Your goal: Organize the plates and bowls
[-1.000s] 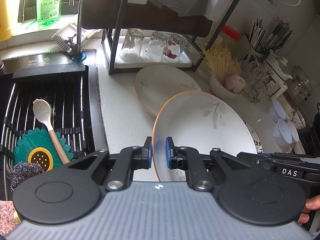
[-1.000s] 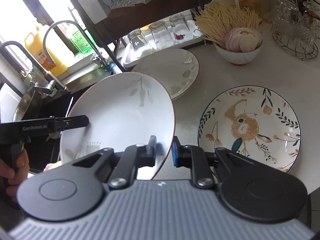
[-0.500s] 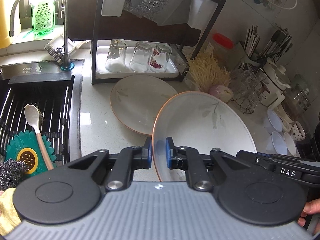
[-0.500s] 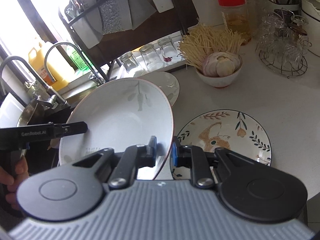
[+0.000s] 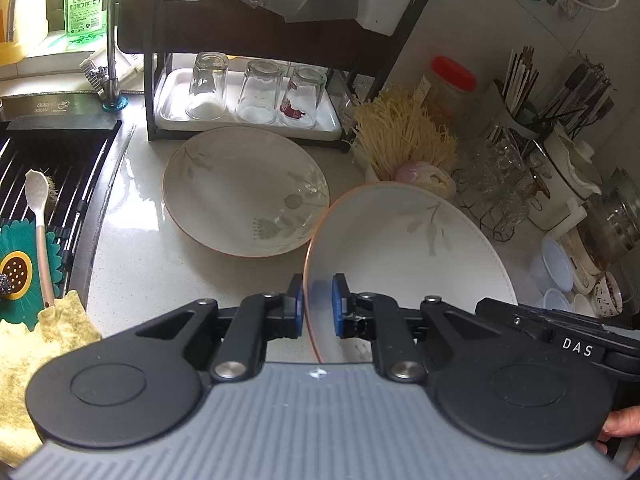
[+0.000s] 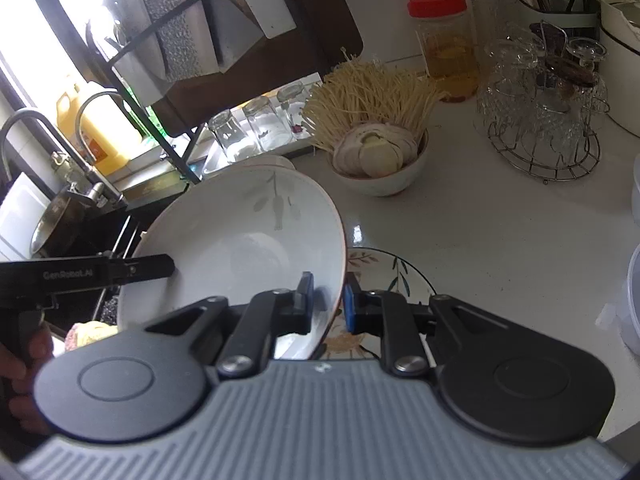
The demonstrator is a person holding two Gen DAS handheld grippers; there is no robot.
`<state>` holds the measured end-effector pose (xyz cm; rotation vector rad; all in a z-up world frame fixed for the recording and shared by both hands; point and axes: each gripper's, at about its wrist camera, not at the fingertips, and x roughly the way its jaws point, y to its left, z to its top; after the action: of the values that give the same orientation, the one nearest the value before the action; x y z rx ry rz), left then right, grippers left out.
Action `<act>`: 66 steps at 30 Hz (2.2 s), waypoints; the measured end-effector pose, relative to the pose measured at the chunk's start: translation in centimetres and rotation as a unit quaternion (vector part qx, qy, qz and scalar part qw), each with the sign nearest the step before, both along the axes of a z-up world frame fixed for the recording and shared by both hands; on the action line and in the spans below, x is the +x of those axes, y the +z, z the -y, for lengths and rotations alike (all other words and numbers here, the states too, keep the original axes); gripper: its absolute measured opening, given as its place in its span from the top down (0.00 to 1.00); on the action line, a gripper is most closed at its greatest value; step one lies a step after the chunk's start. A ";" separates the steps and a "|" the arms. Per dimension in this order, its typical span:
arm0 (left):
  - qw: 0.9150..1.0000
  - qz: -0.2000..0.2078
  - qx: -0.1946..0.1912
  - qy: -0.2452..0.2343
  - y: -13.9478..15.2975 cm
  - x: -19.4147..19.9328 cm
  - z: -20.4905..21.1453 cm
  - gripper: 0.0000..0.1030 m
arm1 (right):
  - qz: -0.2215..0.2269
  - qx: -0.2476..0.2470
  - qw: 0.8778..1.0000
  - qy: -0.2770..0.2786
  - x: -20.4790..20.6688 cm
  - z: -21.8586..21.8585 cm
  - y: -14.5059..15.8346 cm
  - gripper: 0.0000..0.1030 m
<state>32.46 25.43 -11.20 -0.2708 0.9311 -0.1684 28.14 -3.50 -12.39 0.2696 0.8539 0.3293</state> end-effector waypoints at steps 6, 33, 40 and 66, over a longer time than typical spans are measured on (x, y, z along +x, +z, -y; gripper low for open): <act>1.000 -0.029 0.004 0.003 -1.8 1.2 2.1 0.84 | -0.028 -0.020 0.999 0.013 1.0 1.6 -1.9 0.82; 0.992 -0.091 0.085 0.032 -6.9 1.5 6.2 0.81 | -0.042 -0.077 0.995 0.056 1.5 2.1 -5.8 0.81; 0.991 -0.089 0.090 0.035 -7.1 1.3 6.2 0.81 | -0.043 -0.071 0.995 0.050 1.5 2.0 -6.2 0.81; 0.996 -0.039 0.070 0.025 -3.0 -1.3 7.1 0.80 | -0.034 -0.062 0.997 -0.013 0.8 3.2 -3.5 0.80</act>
<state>31.12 18.33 -14.16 -0.1715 1.0084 -0.0450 28.93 -6.69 -15.85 0.1765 0.9338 0.2424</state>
